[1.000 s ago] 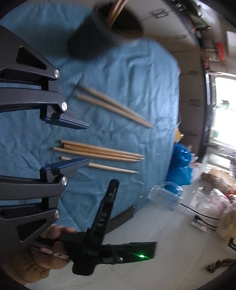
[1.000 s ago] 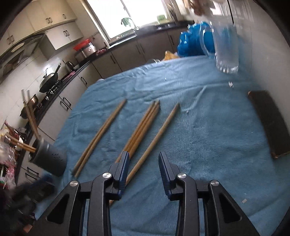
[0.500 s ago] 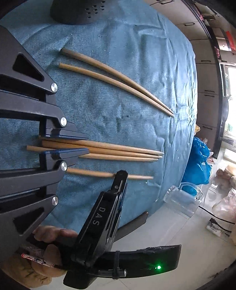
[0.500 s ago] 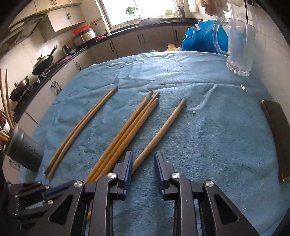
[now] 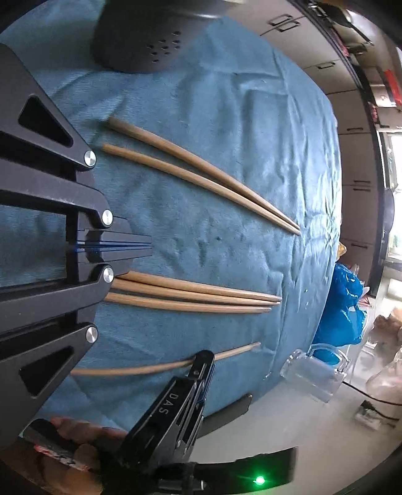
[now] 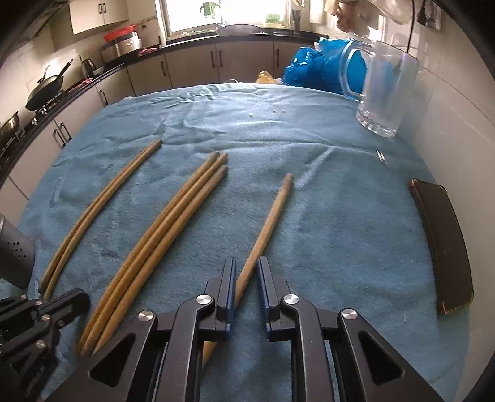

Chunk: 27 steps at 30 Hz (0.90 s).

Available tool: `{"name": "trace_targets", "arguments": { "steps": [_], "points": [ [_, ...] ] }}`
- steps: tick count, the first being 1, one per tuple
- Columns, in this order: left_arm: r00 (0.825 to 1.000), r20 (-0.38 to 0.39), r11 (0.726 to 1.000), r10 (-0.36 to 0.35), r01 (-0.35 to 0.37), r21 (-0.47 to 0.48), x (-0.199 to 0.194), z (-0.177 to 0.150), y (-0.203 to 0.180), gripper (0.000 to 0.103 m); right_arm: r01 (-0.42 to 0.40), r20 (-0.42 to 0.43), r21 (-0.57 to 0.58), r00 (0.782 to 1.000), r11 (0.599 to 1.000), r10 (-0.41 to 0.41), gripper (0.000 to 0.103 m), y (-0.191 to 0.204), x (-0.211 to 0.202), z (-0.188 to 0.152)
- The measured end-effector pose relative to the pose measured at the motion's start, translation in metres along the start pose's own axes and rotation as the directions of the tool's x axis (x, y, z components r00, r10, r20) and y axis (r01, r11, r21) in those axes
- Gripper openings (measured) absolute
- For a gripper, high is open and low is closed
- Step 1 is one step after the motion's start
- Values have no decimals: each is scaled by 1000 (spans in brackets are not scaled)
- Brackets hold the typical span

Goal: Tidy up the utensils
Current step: 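Close the left tool on one chopstick while the right tool grasps another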

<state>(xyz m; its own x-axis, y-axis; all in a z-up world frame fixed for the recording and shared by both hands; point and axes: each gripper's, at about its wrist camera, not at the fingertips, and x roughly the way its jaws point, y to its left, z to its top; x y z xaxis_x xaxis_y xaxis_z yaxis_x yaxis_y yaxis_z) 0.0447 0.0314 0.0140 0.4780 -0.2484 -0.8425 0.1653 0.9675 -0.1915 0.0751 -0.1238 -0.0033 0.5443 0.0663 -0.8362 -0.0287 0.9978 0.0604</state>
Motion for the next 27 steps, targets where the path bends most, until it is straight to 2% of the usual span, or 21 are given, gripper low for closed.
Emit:
{"name": "trace_targets", "arguments": {
  "steps": [5,10,14,16,19,20,21,24,26,27],
  "points": [
    [995,27,996,-94,94,1,-17,-13,0,0,5,-11,21,1000,1000,-5,11,-12,-10,-16],
    [992,105,997,-67,64,38,-32,-13,-6,2,65,2,3,998,998,-65,11,-33,-30,-47],
    [991,80,993,-109,106,41,-26,-7,-10,6,58,17,65,998,996,-59,11,-59,-42,-65],
    [994,59,993,-87,81,86,-18,-6,-23,6,42,28,81,999,996,-45,11,-63,-45,-69],
    [998,16,989,-63,61,132,-1,-6,-36,5,72,38,62,997,995,-74,11,-58,-45,-71],
    [998,47,989,-29,22,144,-1,-5,-38,5,89,43,49,995,995,-91,11,-54,-46,-72],
    [999,43,989,5,-11,145,2,-2,-39,0,99,48,43,994,994,-101,11,-52,-46,-73],
    [998,54,997,17,-21,71,5,6,-23,0,92,64,52,993,994,-95,11,-53,-48,-76],
    [999,28,997,42,-43,56,10,8,-15,0,74,69,64,995,995,-79,11,-57,-49,-76],
    [999,41,998,31,-34,61,9,8,-15,0,69,73,68,995,995,-73,11,-58,-49,-77]
  ]
}}
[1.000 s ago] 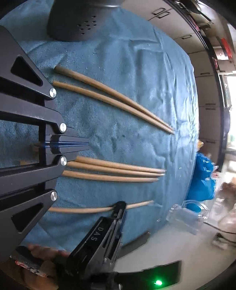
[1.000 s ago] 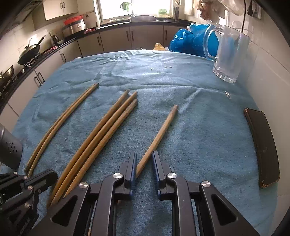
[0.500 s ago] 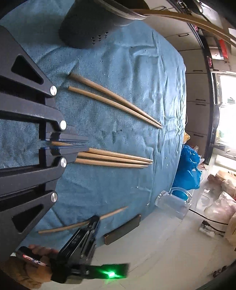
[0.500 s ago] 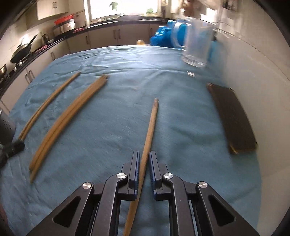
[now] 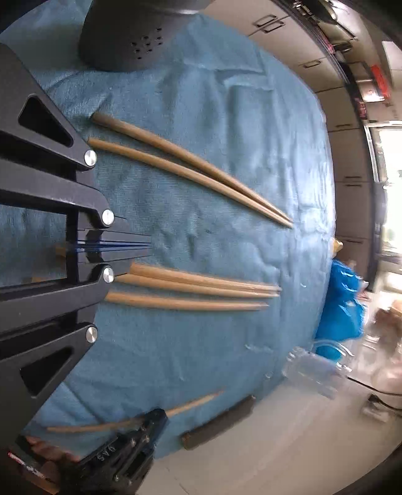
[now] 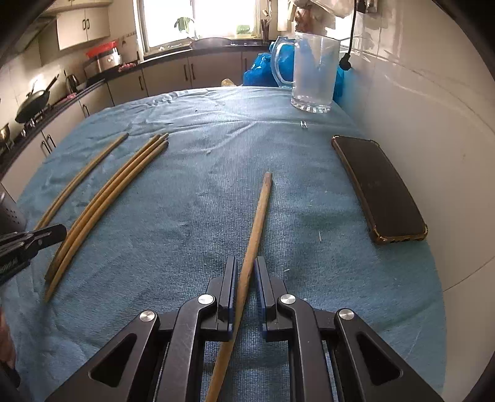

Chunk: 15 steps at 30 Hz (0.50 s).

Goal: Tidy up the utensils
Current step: 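Close the left tool on one chopstick while the right tool grasps another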

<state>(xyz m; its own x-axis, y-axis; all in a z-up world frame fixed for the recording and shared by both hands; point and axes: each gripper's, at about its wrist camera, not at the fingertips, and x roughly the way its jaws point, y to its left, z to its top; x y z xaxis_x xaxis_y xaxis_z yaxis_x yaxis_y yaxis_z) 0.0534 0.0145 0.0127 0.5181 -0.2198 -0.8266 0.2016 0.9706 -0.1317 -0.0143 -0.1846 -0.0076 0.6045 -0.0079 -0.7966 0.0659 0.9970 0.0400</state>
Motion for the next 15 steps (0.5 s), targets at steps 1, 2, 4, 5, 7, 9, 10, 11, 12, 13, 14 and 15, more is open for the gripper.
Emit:
{"name": "trace_targets", "arguments": {
  "steps": [1,2,4,5,7,9,10,11,12,13,14,15],
  "points": [
    [1000,0,1000,3,-3,13,0,-1,-1,0,-1,2,0,1000,1000,1,11,0,0,0],
    [1000,-6,1000,4,-4,20,-1,-1,-1,0,2,6,-1,1000,1000,-1,11,0,0,0],
    [998,8,998,-67,67,-19,-8,-1,0,0,5,11,-4,1000,1000,-5,11,1,0,-1],
    [995,26,995,-93,93,-27,-13,1,-1,0,4,12,-4,1000,1000,-4,11,1,0,-1],
    [992,45,993,-118,118,6,-19,4,-11,0,-2,16,0,1000,1000,2,11,0,0,-1],
    [989,38,988,-144,142,62,-18,4,-25,0,-5,18,1,1000,1000,5,12,-1,-1,-3],
    [989,30,985,-146,143,94,-15,2,-34,0,-5,19,0,1000,1000,5,12,-1,-1,-3],
    [989,21,983,-145,141,116,-12,1,-40,0,-7,20,0,1000,1000,7,12,-1,-1,-3],
    [991,2,982,-135,133,137,-6,0,-45,0,-9,21,2,1000,1000,9,12,-1,-2,-3],
    [992,-34,981,-118,121,150,3,-1,-50,0,-12,22,5,1000,1000,12,12,-2,-2,-3],
    [992,-55,980,-112,119,157,9,-1,-53,0,-15,23,7,1000,1000,14,12,-2,-2,-3],
    [994,-27,980,-104,107,170,8,-1,-55,1,-18,23,11,1000,1000,18,12,-3,-2,-3]
  ]
}}
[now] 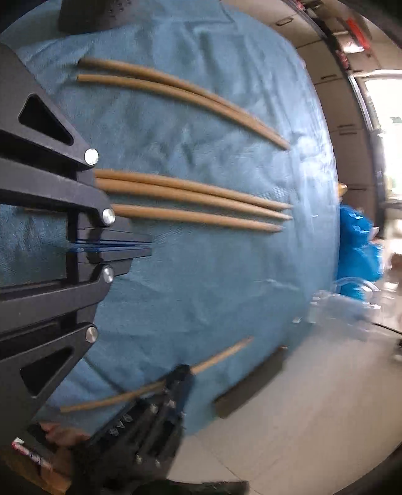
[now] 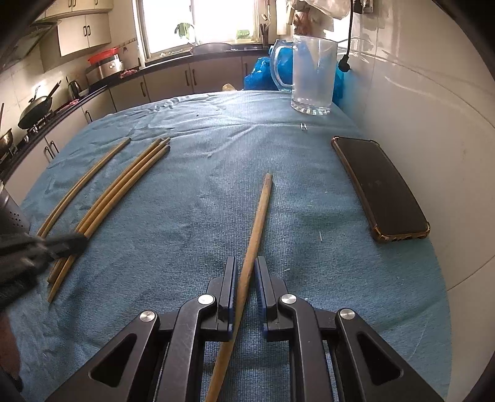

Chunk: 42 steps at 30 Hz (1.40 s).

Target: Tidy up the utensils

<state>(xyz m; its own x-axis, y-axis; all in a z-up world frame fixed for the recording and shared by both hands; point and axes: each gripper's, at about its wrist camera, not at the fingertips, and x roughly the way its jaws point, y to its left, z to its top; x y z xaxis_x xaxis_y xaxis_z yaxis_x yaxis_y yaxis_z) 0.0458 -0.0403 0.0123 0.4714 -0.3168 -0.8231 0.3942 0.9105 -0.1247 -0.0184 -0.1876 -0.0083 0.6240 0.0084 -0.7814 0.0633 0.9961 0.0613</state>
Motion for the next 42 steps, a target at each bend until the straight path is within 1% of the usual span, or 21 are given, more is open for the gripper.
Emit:
{"name": "trace_targets", "arguments": {
  "steps": [2,3,5,7,8,9,11,12,15,19,20,21,22,26,29,31,33,36,39,40,42],
  "points": [
    [1000,-24,1000,11,-11,-14,1,4,1,1,-10,-1,11,1000,1000,10,12,-2,0,0],
    [1000,-17,999,-8,7,-43,-2,5,5,1,-15,0,15,1000,1000,15,12,-3,0,1],
    [999,31,998,-31,32,-47,-11,4,6,1,-27,0,20,1000,999,27,12,-5,1,1],
    [998,55,1000,-25,26,-17,-17,3,3,7,-37,3,22,999,999,36,12,-6,1,1],
    [998,53,1000,-22,22,-2,-16,3,2,18,-39,5,23,999,999,39,12,-6,1,1],
    [999,44,1000,-4,3,12,-12,3,1,25,-41,6,25,999,999,41,12,-6,1,1],
    [999,28,999,25,-26,21,-3,3,3,25,-46,7,32,999,998,46,12,-7,1,1],
    [998,45,998,51,-52,21,-2,3,3,26,-49,8,36,999,998,49,13,-7,1,1],
    [999,15,999,44,-44,4,0,0,7,25,-64,10,49,998,997,64,13,-11,1,0],
    [997,-8,996,78,-77,46,0,-2,4,23,-97,5,84,995,992,97,13,-16,1,1],
    [996,-16,994,92,-91,53,3,0,4,18,-102,4,91,995,991,102,13,-16,1,1],
    [993,-21,992,113,-112,54,4,2,4,7,-104,4,94,995,990,104,13,-17,1,1],
    [992,-29,992,122,-121,44,4,4,4,6,-102,4,94,995,990,102,12,-16,1,1],
    [995,-64,997,79,-80,-18,-5,-2,7,6,-77,-15,68,997,995,79,12,-10,1,3],
    [995,-100,997,22,-29,-71,-19,-24,2,6,-66,-41,56,997,996,69,11,-7,0,4],
    [991,-131,993,-29,14,-117,-32,-45,-1,6,-90,-70,65,993,994,95,10,-9,-3,1],
    [987,-151,989,-58,36,-143,-46,-66,-5,6,-137,-104,78,984,987,145,10,-12,-10,-6],
    [983,-165,990,-76,54,-132,-65,-95,-14,6,-180,-154,78,970,981,190,10,-18,-22,-21],
    [979,-184,992,-88,69,-104,-77,-105,-19,7,-225,-204,106,948,968,243,11,-27,-32,-34],
    [974,-194,989,-117,95,-116,-81,-106,-20,7,-234,-212,114,944,965,254,11,-29,-33,-37],
    [969,-185,981,-163,140,-133,-91,-105,-20,7,-243,-223,106,939,964,261,11,-31,-36,-40]
  ]
}}
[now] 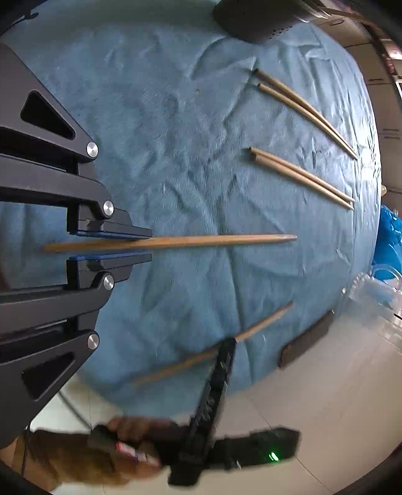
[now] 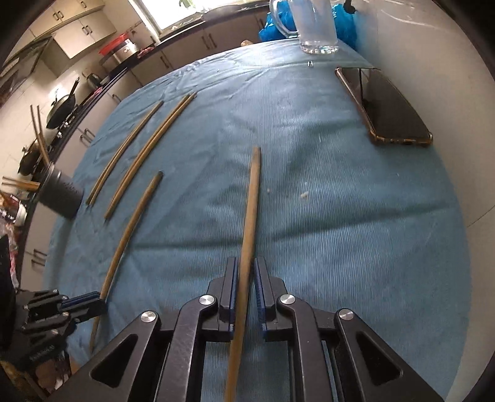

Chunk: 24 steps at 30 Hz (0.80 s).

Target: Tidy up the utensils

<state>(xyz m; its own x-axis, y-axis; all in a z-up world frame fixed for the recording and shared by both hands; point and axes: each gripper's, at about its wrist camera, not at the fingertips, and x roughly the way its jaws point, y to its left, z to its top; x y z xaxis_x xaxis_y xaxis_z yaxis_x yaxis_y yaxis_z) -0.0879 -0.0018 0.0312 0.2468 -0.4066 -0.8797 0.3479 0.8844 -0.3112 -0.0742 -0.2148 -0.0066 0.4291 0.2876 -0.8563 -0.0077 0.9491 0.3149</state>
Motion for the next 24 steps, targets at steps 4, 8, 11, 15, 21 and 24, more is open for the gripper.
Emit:
{"name": "trace_targets", "arguments": {
  "steps": [4,8,11,15,21,24],
  "points": [
    [999,48,999,25,-27,38,-11,19,-9,15,7,-37,-15,999,1000,-8,16,4,1,2],
    [995,84,997,50,-54,49,1,57,-16,29,63,-59,-60,996,996,-66,19,13,14,26],
    [986,109,989,125,-132,64,22,88,-20,28,86,-64,-94,994,992,-92,19,19,26,47],
    [982,57,981,180,-183,56,54,119,-15,28,117,-84,-125,988,985,-128,19,20,40,74],
    [982,16,981,189,-190,47,73,137,-7,24,110,-136,-120,983,987,-126,19,14,54,107],
    [980,7,977,199,-199,78,73,138,-11,24,110,-164,-131,978,985,-131,19,14,58,118]
  ]
}}
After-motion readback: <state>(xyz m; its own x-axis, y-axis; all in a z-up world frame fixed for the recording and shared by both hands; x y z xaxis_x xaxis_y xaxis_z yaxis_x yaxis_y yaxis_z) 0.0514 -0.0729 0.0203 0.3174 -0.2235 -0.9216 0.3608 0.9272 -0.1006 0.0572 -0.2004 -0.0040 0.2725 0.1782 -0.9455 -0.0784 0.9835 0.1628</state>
